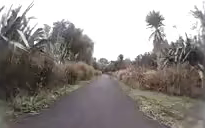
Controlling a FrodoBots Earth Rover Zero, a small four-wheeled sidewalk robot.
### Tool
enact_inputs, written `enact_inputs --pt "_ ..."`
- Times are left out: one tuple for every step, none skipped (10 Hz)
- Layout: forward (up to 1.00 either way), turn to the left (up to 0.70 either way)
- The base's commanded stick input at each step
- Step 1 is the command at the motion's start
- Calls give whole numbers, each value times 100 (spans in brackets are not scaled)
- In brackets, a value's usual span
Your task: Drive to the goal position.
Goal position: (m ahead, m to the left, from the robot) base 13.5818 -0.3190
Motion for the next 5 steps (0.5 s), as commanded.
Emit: enact_inputs --pt "85 0" --pt "85 0" --pt "85 0" --pt "85 0" --pt "85 0"
